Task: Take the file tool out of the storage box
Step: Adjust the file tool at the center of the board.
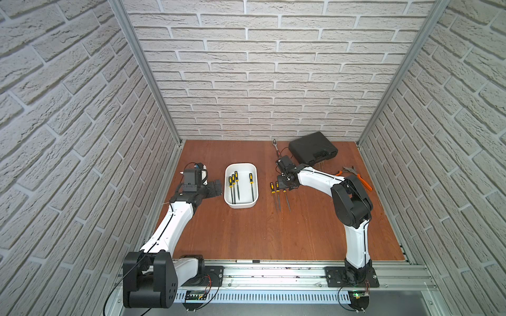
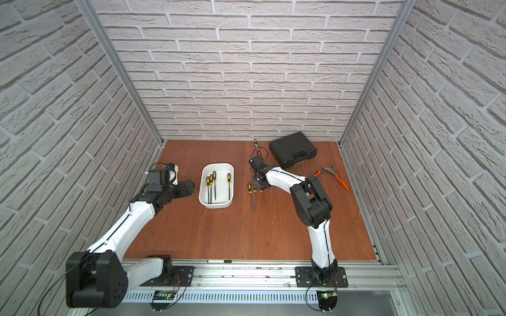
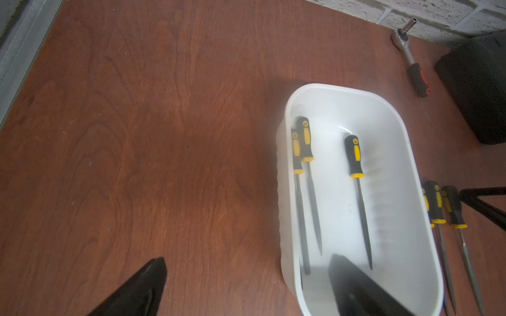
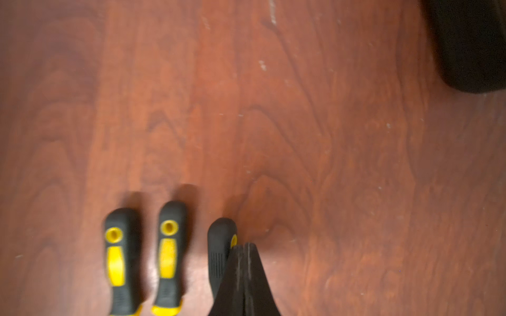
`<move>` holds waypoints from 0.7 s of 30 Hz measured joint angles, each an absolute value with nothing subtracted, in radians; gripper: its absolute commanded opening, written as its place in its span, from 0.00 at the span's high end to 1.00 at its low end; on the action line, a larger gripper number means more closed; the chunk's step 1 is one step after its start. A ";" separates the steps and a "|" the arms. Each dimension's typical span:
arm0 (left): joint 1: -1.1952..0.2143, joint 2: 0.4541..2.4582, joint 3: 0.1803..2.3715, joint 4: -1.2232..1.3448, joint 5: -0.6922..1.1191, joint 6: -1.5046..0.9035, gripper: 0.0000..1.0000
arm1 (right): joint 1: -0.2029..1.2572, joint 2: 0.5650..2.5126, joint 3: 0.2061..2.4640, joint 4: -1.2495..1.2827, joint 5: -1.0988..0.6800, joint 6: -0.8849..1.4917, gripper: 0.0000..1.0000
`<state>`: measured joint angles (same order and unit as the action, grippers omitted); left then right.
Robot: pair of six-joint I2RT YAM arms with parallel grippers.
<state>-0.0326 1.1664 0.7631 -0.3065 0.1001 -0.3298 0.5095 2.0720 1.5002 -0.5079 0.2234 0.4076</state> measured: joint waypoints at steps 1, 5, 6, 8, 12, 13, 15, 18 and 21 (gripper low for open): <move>-0.033 1.166 0.763 -0.307 0.100 -0.330 0.02 | 0.513 2.072 1.502 -0.509 0.223 0.409 0.98; -0.033 1.166 0.763 -0.307 0.100 -0.330 0.02 | 0.526 2.072 1.505 -0.517 0.223 0.411 0.98; -0.033 1.166 0.763 -0.307 0.100 -0.330 0.02 | 0.527 2.072 1.505 -0.517 0.223 0.411 0.98; -0.033 1.166 0.763 -0.307 0.100 -0.330 0.01 | 0.527 2.072 1.507 -0.521 0.225 0.411 0.97; -0.033 1.166 0.763 -0.307 0.100 -0.330 0.01 | 0.527 2.066 1.507 -0.522 0.228 0.414 0.78; -0.033 1.166 0.763 -0.307 0.100 -0.330 0.01 | 0.527 2.064 1.508 -0.524 0.227 0.411 0.76; -0.033 1.166 0.763 -0.306 0.100 -0.330 0.02 | 0.527 2.056 1.508 -0.531 0.229 0.408 0.74; -0.033 1.166 0.763 -0.306 0.100 -0.330 0.01 | 0.522 2.048 1.508 -0.537 0.233 0.411 0.84; -0.033 1.166 0.763 -0.306 0.101 -0.330 0.01 | 0.517 2.047 1.507 -0.538 0.238 0.417 0.87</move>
<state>-0.0326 1.1664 0.7631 -0.3061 0.1005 -0.3302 0.5171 2.0468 1.5070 -0.5385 0.2379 0.4168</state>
